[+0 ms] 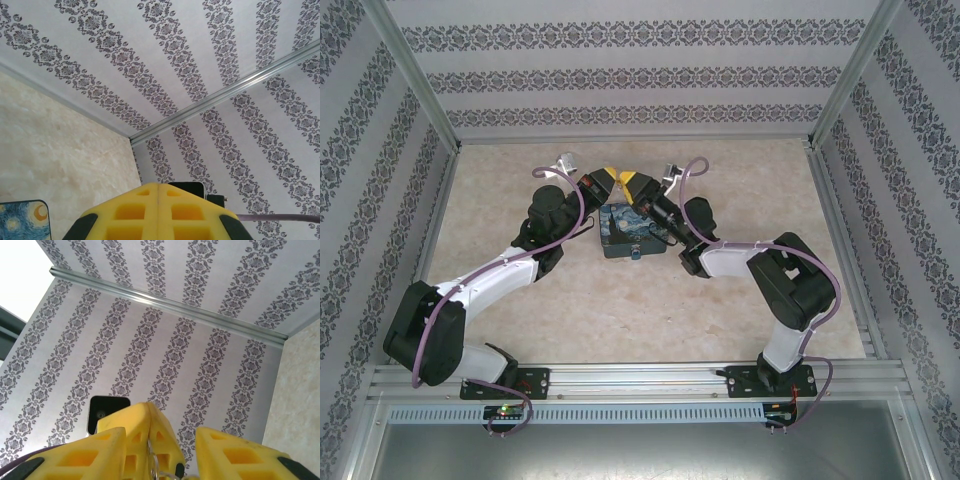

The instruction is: Unlock the padlock with the key

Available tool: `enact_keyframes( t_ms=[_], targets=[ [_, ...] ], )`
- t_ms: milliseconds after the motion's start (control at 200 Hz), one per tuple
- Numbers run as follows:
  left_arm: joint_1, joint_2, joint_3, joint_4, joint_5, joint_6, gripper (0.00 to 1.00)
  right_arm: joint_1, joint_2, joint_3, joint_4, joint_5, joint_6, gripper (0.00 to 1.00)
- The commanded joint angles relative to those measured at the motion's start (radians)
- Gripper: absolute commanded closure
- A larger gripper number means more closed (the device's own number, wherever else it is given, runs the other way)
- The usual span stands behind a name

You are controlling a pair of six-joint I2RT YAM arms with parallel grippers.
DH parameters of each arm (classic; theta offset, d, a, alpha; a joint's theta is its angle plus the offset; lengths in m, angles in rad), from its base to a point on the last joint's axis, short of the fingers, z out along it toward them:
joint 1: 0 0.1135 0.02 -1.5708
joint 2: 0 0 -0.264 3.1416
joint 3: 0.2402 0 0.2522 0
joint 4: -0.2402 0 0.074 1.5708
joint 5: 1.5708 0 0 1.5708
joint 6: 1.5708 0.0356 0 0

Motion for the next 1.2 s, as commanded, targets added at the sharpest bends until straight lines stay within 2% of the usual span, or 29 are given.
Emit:
enact_keyframes(
  t_ms=[0, 380, 874, 1194],
  targets=[
    [-0.006, -0.01, 0.001, 0.034, -0.017, -0.006, 1.0, 0.012, 0.006, 0.02, 0.062, 0.015, -0.003, 0.6],
    [-0.007, -0.005, 0.0, 0.04, -0.023, -0.015, 1.0, 0.027, 0.013, 0.011, 0.063, 0.016, -0.004, 0.66],
    [-0.008, -0.002, -0.003, 0.04, -0.028, -0.017, 1.0, 0.036, 0.026, 0.017, 0.063, 0.016, 0.002, 0.68],
    [-0.008, -0.005, -0.013, 0.044, -0.031, -0.021, 1.0, 0.024, 0.024, 0.011, 0.063, 0.028, 0.004, 0.84]
  ],
)
